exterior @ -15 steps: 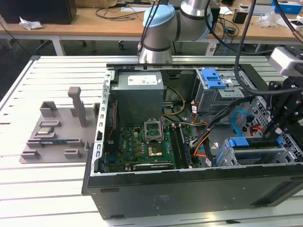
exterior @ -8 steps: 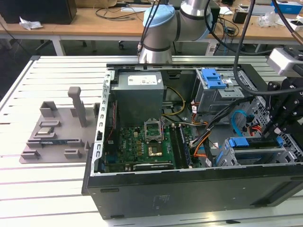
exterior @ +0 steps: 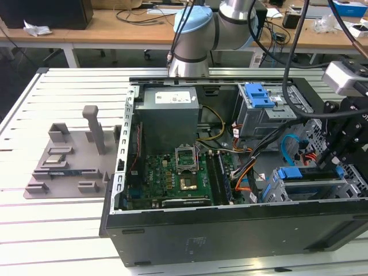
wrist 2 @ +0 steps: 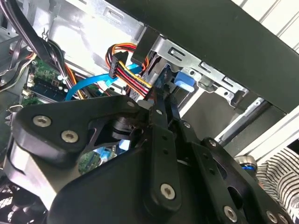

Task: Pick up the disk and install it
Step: 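Insert the first disk wire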

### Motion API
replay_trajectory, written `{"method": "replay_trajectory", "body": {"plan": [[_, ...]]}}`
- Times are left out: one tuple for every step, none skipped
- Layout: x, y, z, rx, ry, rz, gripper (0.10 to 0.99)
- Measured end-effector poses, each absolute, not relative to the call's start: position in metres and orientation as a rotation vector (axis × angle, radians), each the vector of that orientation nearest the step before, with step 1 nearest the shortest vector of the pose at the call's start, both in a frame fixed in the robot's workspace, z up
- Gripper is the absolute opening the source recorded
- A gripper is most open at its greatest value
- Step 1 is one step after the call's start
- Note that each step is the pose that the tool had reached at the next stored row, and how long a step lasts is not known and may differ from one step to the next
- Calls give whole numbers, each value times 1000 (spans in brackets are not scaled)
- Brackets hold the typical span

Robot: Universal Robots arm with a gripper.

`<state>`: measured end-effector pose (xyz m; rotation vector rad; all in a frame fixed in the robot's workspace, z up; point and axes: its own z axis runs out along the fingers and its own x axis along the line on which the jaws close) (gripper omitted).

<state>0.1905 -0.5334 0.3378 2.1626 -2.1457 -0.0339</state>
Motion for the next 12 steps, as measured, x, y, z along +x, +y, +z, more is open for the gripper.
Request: {"method": "replay_trajectory", "body": {"plan": [[190, -533, 337, 2163, -2146, -34, 169], [190, -533, 336, 2162, -2145, -33, 169], [190, -533, 336, 2163, -2146, -33, 169], [190, -534, 336, 2163, -2145, -34, 169], [190, -533, 336, 2163, -2146, -34, 169], [190, -533, 336, 2163, -2146, -34, 169], [190, -533, 336, 2163, -2146, -35, 169], [190, -533, 335, 2163, -2146, -35, 176], [190, -533, 335, 2163, -2146, -35, 176], [190, -533, 336, 2163, -2146, -34, 243], [190, -533, 338, 2163, -2146, -34, 243], [190, -533, 343, 2163, -2146, -34, 243]]}}
